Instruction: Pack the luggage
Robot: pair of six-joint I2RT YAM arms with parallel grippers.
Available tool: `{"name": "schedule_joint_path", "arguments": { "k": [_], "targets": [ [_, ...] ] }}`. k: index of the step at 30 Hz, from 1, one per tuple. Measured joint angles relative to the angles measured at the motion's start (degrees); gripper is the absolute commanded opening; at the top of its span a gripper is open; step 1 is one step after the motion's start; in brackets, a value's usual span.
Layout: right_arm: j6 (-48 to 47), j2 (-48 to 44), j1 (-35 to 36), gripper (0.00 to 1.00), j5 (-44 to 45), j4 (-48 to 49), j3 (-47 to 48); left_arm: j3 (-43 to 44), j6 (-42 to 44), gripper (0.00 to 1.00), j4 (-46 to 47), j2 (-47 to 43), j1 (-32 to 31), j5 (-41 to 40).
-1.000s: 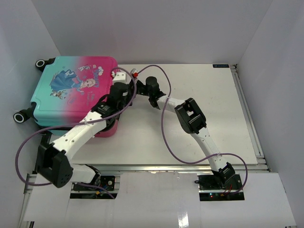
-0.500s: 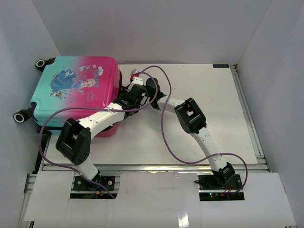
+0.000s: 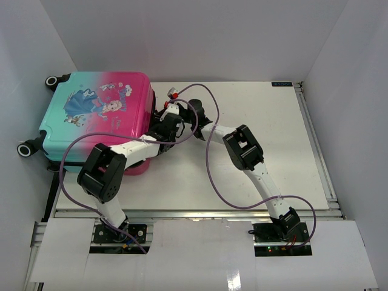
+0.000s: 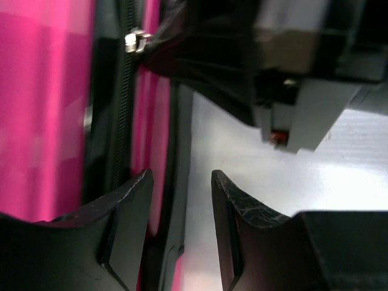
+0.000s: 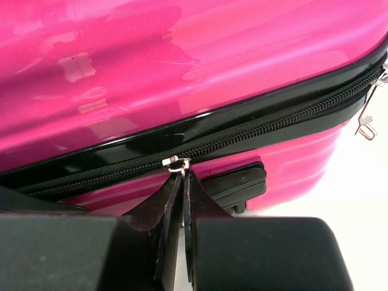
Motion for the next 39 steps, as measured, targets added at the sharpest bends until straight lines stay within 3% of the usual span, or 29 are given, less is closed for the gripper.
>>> {"name": "schedule_joint_path", "arguments": {
  "k": [4, 6, 8, 11, 18, 29, 34, 36, 39],
  "targets": [
    [1.5, 0.0, -0.3, 0.08, -0.1, 0.2, -0.4, 0.2, 0.7, 0.54, 2.7, 2.4, 1.2, 2.6],
    [2.6, 0.0, -0.5, 0.08, 0.1, 0.1, -0.5, 0.8, 0.6, 0.47, 2.8, 3.4, 1.2, 2.7],
    [3.7, 0.0, -0.7, 0.08, 0.4, 0.0, -0.5, 1.7, 0.6, 0.18, 2.8, 4.4, 1.3, 3.0],
    [4.6, 0.0, -1.2, 0.08, 1.1, -0.1, -0.5, 2.9, 0.7, 0.01, 2.8, 5.2, 1.8, 4.7],
    [4.1, -1.5, -1.5, 0.08, 2.0, 4.8, -5.4, 0.7, -2.7, 0.0, 3.4, 2.0, 3.1, 12.3],
    [7.6, -24.4, 0.0, 0.08, 6.8, 22.9, -46.0, -13.7, -7.5, 0.0, -2.7, -14.1, -6.2, 14.1],
    [8.9, -35.8, -9.9, 0.08, 11.5, 25.4, -72.8, -14.9, -8.3, 0.0, -8.9, -16.8, -14.0, 10.6],
    [8.9, -39.1, -13.5, 0.08, 15.0, 24.5, -79.5, -14.8, -8.6, 0.0, -9.5, -16.8, -16.3, 9.1],
    [9.4, -46.8, -13.2, 0.08, 19.2, 24.8, -87.7, -13.4, -8.4, 0.0, -11.2, -15.1, -20.7, 7.1]
  ]
}}
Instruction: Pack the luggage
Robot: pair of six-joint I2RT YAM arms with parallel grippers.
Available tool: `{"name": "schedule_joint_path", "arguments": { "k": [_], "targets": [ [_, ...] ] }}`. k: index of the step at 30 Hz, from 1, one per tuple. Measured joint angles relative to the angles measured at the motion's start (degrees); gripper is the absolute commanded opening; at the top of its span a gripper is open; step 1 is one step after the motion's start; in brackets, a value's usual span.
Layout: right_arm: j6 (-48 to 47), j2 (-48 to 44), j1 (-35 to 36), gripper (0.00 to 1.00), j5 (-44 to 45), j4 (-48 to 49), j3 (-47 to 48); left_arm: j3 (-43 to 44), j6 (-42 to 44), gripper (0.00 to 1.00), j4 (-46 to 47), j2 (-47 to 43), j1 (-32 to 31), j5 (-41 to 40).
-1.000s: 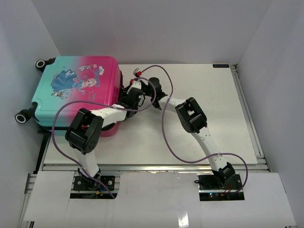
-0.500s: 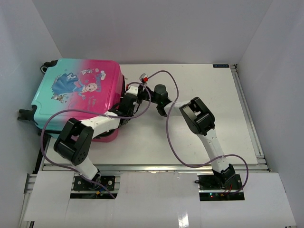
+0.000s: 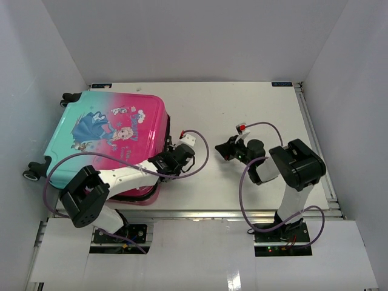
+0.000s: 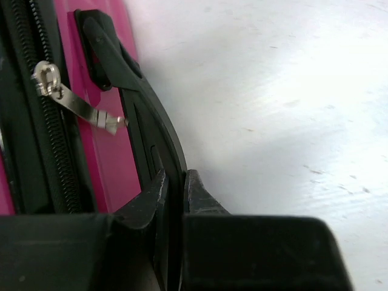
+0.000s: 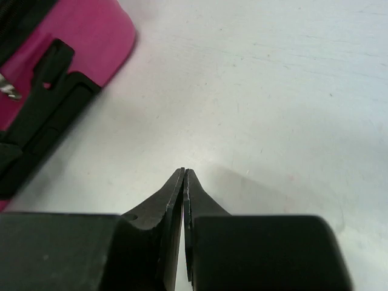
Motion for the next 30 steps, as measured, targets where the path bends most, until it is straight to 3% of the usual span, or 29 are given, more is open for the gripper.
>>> {"name": "schedule_joint_path", "arguments": {
  "k": [3, 8, 17, 22, 30],
  "targets": [
    [0.7, -5.8, 1.2, 0.08, 1.4, 1.0, -5.2, 2.1, -0.1, 0.0, -0.7, 2.1, -4.0, -1.1],
    [1.0, -6.5, 1.3, 0.08, -0.7, -1.0, -3.6, 1.8, -1.9, 0.0, 0.9, 0.6, -7.7, 2.8],
    [0.3, -13.7, 1.3, 0.1, -2.6, -7.0, -2.5, -11.1, -1.3, 0.0, 5.6, -15.7, -8.4, 14.6],
    [-1.3, -13.8, 1.4, 0.43, -7.7, -9.8, 1.4, -14.9, -1.1, 0.0, 4.5, -21.9, -8.4, 16.9],
    [-5.7, -9.1, 4.4, 0.6, -17.4, -8.4, 6.7, -16.5, -1.7, 0.0, 4.2, -24.6, -8.5, 17.1]
  ]
}}
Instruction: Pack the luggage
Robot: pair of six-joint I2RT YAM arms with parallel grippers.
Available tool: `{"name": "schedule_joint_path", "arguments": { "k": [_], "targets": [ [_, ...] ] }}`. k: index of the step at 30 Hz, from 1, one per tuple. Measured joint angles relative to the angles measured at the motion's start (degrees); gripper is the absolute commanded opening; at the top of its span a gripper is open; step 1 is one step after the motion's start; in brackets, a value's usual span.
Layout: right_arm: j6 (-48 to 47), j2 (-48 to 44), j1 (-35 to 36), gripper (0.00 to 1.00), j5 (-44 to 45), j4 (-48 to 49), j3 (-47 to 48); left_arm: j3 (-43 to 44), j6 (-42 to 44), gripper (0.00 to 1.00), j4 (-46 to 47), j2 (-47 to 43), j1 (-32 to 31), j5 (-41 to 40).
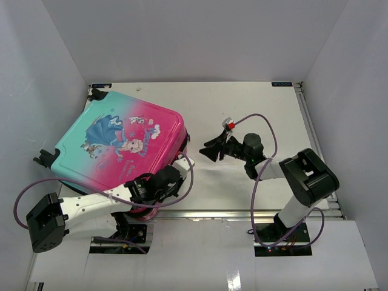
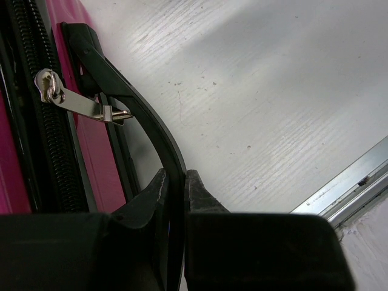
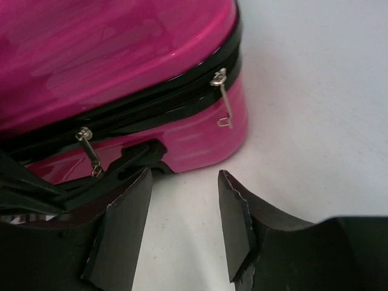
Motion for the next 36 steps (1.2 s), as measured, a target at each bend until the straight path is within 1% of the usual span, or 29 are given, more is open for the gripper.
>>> {"name": "schedule_joint_path", "arguments": {
  "k": [2, 4, 6, 9, 15, 23, 25, 27, 29, 31, 35, 36],
  "targets": [
    [-0.3, 2.7, 0.3, 0.62, -4.0, 1.8, 1.4, -0.1, -0.2, 0.0, 0.0, 0.0, 0.0, 0.0],
    [0.0, 7.8, 0.3, 0.64, -7.3, 3.5, 5.7, -0.2, -0.5, 0.0, 0.0, -0.2, -0.1, -0.1],
    [0.6, 12.3, 0.3, 0.66, -9.7, 5.1, 9.7, -0.5, -0.9, 0.0, 0.0, -0.8, -0.1, -0.2],
    [0.9, 16.3, 0.2, 0.67, -11.9, 6.2, 13.4, -1.0, -1.2, 0.0, 0.0, -1.9, -0.1, -0.3],
    [0.3, 18.3, -0.3, 0.68, -13.9, 6.4, 17.7, -1.3, -1.9, 0.0, -0.6, -3.3, -0.1, -0.4],
    [-2.2, 21.5, -0.9, 0.68, -14.9, 4.8, 22.9, -1.6, -2.2, 0.0, -0.8, -4.1, -0.1, -0.4],
    [-2.7, 22.6, -0.9, 0.67, -15.3, 4.1, 24.2, -1.6, -2.2, 0.0, -0.8, -4.1, -0.1, -0.4],
    [-2.6, 24.0, -0.9, 0.63, -16.5, 4.0, 26.0, -1.6, -2.3, 0.0, -0.9, -4.1, -0.1, -0.4],
    [-1.4, 26.1, -1.2, 0.6, -19.7, 5.1, 28.3, -1.7, -2.3, 0.0, -0.8, -4.2, -0.1, -0.5],
    [0.5, 28.0, -1.5, 0.55, -22.4, 6.9, 29.9, -1.9, -2.4, 0.0, -0.8, -4.4, -0.1, -0.5],
    [5.9, 31.8, -1.8, 0.5, -26.4, 10.5, 32.4, -2.3, -2.4, 0.0, -0.8, -5.1, 0.0, -0.6],
    [7.9, 32.8, -1.8, 0.46, -27.1, 11.0, 32.9, -2.3, -2.4, 0.0, -0.8, -5.1, 0.0, -0.5]
  ]
}}
